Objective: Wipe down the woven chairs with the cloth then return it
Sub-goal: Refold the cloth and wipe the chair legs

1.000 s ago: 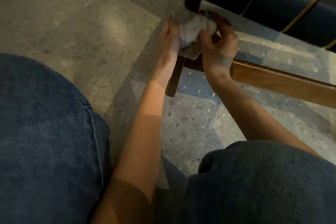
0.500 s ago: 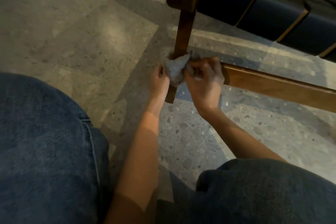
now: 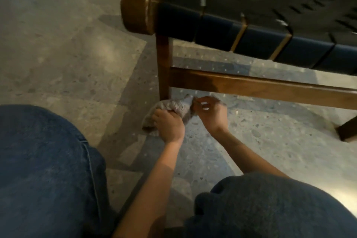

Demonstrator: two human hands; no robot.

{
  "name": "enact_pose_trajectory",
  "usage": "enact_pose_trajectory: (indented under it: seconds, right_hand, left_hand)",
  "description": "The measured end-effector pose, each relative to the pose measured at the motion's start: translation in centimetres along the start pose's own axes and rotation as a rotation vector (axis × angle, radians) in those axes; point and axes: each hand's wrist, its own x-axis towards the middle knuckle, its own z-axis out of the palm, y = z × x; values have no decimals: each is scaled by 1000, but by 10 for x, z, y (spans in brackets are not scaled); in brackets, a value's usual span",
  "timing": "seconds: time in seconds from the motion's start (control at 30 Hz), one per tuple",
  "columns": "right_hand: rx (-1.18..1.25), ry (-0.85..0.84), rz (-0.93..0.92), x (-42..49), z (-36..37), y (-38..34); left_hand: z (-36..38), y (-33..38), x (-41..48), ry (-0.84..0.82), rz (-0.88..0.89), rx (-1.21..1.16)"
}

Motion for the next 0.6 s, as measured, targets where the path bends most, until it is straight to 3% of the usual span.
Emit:
enact_pose_trajectory:
  seconds: [0.13,0.33,0.6]
  right_hand:
    - [30,165,102,-15,-61,31]
    - [100,413,296,-27,-156,77]
    - [115,839,374,-47,-281,129]
  left_hand:
    - [36,20,-40,-139,135,86]
    - [88,65,-91,-370,316,-18]
    - [172,133,-190,-672,499,-1]
